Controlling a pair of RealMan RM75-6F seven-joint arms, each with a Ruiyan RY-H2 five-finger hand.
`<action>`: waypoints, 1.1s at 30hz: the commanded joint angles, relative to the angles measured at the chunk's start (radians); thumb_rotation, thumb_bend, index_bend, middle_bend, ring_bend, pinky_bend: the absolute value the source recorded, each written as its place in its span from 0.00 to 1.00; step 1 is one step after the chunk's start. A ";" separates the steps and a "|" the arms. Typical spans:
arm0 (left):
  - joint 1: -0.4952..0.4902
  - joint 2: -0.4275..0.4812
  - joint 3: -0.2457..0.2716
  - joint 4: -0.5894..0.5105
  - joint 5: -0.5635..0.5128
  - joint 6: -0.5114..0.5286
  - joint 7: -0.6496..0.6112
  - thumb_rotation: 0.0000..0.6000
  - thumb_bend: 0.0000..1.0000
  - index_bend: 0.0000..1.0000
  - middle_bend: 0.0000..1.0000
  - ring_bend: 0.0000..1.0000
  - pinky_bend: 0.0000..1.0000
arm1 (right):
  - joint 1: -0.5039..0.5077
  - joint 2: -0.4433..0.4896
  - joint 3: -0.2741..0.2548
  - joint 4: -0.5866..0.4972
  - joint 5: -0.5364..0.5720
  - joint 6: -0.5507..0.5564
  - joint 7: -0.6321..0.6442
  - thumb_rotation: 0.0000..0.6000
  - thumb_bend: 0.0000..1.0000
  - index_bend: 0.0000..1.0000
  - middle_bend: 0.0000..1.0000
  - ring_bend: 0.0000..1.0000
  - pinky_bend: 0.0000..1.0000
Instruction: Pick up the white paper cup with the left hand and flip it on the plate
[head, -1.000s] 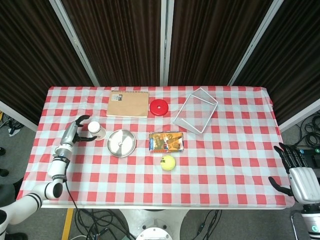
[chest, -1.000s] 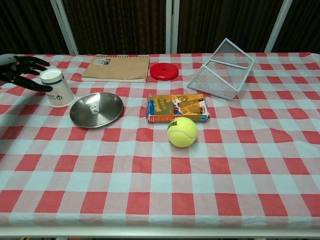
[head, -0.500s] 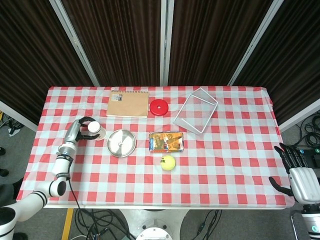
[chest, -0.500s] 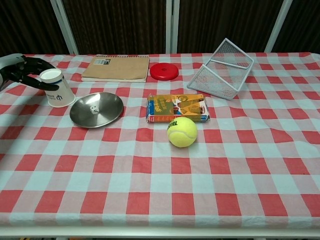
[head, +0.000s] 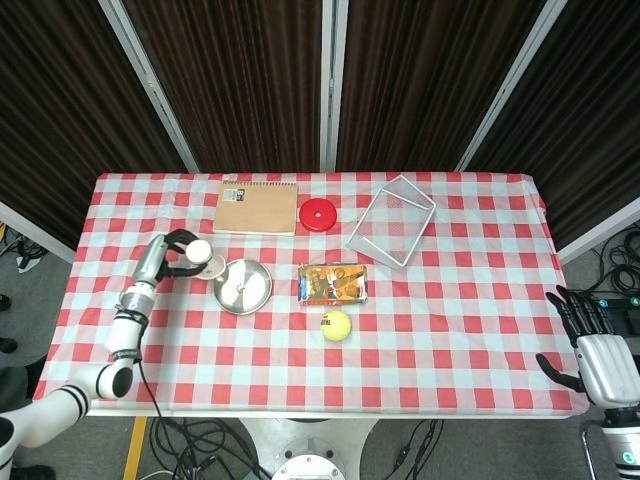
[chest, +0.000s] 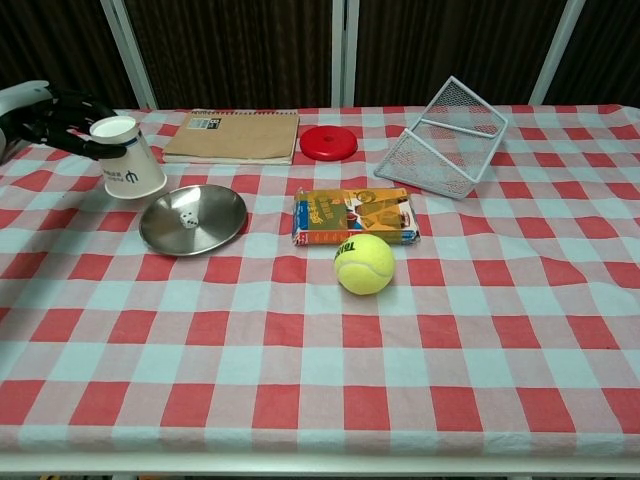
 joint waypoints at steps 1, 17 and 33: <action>0.005 0.054 0.023 -0.119 0.055 0.051 0.049 1.00 0.28 0.49 0.48 0.32 0.38 | 0.000 -0.002 -0.001 0.004 0.002 -0.003 0.004 1.00 0.17 0.00 0.01 0.00 0.00; -0.046 -0.051 0.067 -0.064 0.054 0.006 0.075 1.00 0.27 0.49 0.48 0.32 0.35 | 0.005 -0.004 -0.001 0.016 0.008 -0.016 0.016 1.00 0.17 0.00 0.01 0.00 0.00; -0.059 -0.157 0.071 0.113 0.071 0.081 0.096 1.00 0.27 0.49 0.47 0.32 0.32 | 0.010 0.001 -0.003 0.004 0.009 -0.028 0.004 1.00 0.17 0.00 0.01 0.00 0.00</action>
